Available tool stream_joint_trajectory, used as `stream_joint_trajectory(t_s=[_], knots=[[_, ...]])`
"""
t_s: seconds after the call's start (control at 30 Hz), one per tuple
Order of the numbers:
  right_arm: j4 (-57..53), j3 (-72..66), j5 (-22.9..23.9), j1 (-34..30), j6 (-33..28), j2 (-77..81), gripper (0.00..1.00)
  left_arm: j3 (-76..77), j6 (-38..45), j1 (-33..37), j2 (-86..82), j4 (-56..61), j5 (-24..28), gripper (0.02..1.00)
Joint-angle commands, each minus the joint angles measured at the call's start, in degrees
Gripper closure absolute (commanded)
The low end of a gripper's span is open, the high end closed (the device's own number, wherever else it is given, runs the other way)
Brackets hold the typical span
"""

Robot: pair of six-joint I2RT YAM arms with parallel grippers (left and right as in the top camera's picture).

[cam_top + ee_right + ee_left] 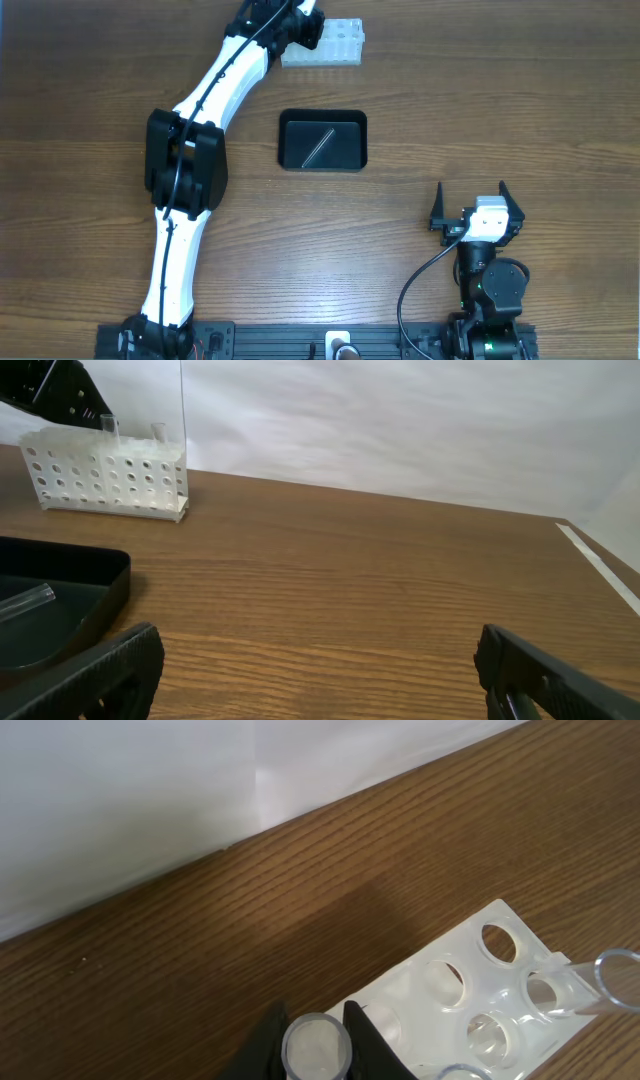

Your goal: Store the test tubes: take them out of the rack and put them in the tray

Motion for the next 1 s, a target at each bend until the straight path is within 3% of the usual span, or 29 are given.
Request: stream_joint_trajectory(t_s=[0.03, 0.77, 1.0], knots=[[-0.22, -0.28, 0.52, -0.42, -0.28, -0.13, 0.009, -0.07, 0.76, 0.0, 0.98, 0.17, -0.5, 0.864], [-0.22, -0.28, 0.52, -0.42, -0.28, -0.13, 0.009, -0.07, 0.79, -0.26, -4.63, 1.46, -0.55, 0.875], [-0.22, -0.26, 0.52, -0.42, -0.28, -0.13, 0.007, -0.07, 0.83, -0.31, -13.53, 2.78, -4.94, 0.886]])
